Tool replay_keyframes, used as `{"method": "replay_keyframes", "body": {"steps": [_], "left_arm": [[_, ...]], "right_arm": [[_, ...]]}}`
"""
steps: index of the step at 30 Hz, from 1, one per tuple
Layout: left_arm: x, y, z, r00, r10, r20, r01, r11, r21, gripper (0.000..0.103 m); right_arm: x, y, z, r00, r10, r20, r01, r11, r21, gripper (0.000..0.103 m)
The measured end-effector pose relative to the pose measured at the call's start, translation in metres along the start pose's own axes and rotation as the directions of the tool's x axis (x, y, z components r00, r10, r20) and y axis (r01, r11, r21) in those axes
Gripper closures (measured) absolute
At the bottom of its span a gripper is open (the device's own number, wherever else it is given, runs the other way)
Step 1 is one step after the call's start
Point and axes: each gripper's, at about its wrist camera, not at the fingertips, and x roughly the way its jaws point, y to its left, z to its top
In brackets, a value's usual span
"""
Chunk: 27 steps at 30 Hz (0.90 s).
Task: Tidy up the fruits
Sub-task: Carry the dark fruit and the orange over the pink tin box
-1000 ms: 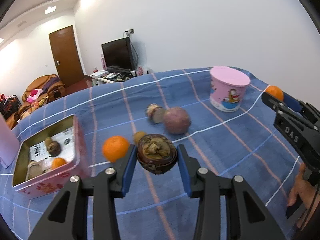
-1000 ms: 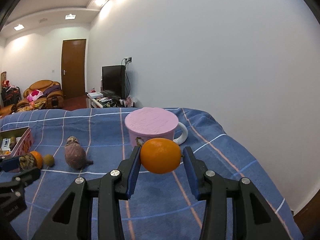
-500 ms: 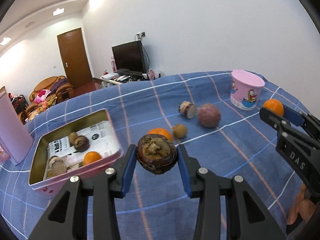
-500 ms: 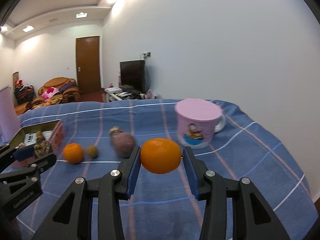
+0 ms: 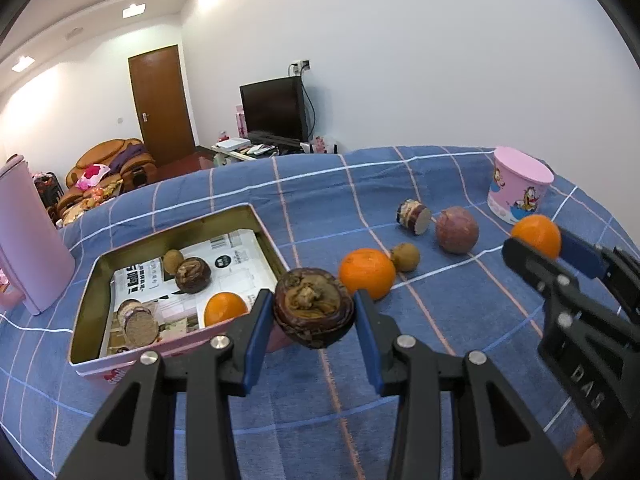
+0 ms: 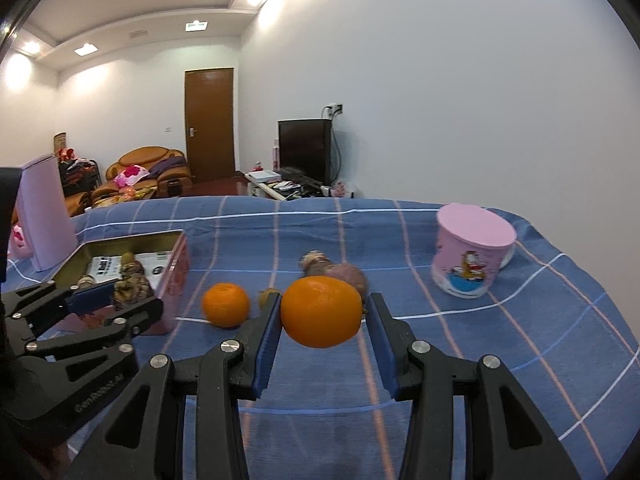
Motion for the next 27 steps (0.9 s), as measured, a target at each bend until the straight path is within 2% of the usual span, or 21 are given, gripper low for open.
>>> {"method": "replay_keyframes", "body": {"steps": [6, 13, 27], "left_arm": [[-0.001, 0.016, 0.004, 1.000, 0.024, 0.018, -0.024, 1.000, -0.017, 0.061], [0.003, 0.048, 0.008, 0.997, 0.065, 0.032, -0.062, 0.995, -0.085, 0.061], [0.014, 0.119, 0.016, 0.989, 0.147, 0.023, -0.140, 0.973, -0.185, 0.061]], "right_arm": [[0.005, 0.016, 0.002, 0.999, 0.032, -0.006, -0.032, 0.999, -0.009, 0.058], [0.011, 0.038, 0.012, 0.997, 0.083, 0.000, -0.083, 0.997, 0.012, 0.058], [0.037, 0.101, 0.036, 0.980, 0.199, 0.018, -0.199, 0.980, 0.024, 0.058]]}}
